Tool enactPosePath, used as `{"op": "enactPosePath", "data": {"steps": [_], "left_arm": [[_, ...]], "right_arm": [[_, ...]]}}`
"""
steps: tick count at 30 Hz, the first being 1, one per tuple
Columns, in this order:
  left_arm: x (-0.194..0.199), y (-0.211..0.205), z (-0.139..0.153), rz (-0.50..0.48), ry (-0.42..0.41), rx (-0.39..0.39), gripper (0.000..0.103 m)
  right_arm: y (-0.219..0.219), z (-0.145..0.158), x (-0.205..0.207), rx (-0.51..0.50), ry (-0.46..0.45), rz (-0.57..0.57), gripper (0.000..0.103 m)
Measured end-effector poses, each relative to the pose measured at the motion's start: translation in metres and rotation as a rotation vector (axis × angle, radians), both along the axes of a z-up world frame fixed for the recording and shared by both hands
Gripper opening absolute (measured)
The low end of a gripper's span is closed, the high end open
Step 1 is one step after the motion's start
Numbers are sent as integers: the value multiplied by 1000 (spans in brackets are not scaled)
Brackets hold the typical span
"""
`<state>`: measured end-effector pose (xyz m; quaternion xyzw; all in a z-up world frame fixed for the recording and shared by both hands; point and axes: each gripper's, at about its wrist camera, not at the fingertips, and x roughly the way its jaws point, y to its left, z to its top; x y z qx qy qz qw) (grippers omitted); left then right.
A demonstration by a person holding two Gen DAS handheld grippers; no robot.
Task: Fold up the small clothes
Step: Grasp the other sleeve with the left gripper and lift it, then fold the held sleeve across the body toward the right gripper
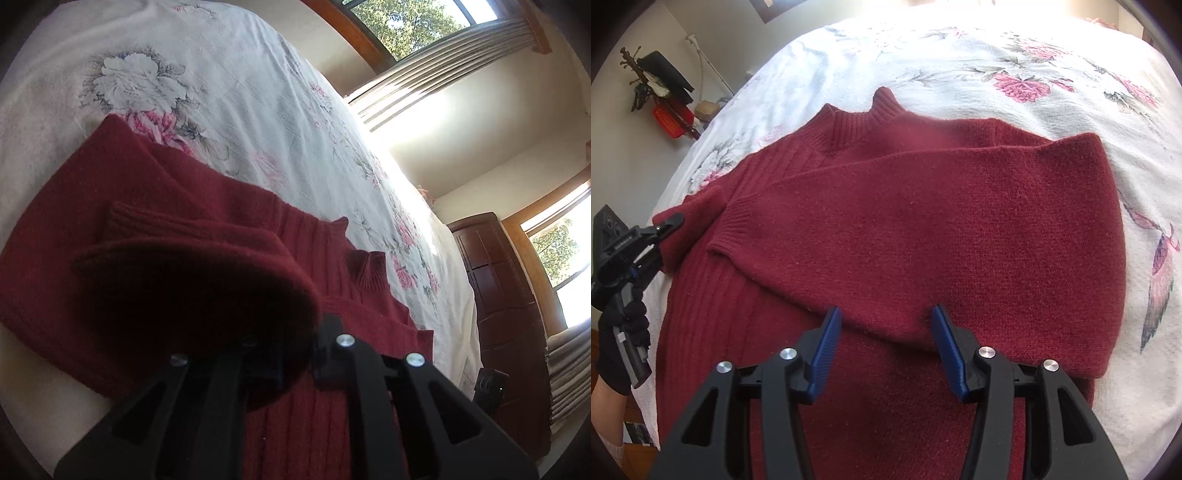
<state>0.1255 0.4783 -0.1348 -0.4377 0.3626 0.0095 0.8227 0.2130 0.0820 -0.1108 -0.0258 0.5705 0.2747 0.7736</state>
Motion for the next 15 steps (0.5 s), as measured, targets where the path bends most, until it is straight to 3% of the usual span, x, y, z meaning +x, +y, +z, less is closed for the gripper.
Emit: {"op": "enactPosePath", "data": {"steps": [5,10,13,15], "left_arm": [[-9,2,-18,-61,42,-44,13],[-52,5,8,-145,-14,-101,24],[-78,20,34,-121,-66,12,31],[-78,40,42,-70,-55,87,36]], "right_arm": [[4,2,2,0,11,-11,55],[23,17,-2,61,38,21,55],[50,27,-6,114,64,66,55],[75,33,-9,143,83,92,55]]}}
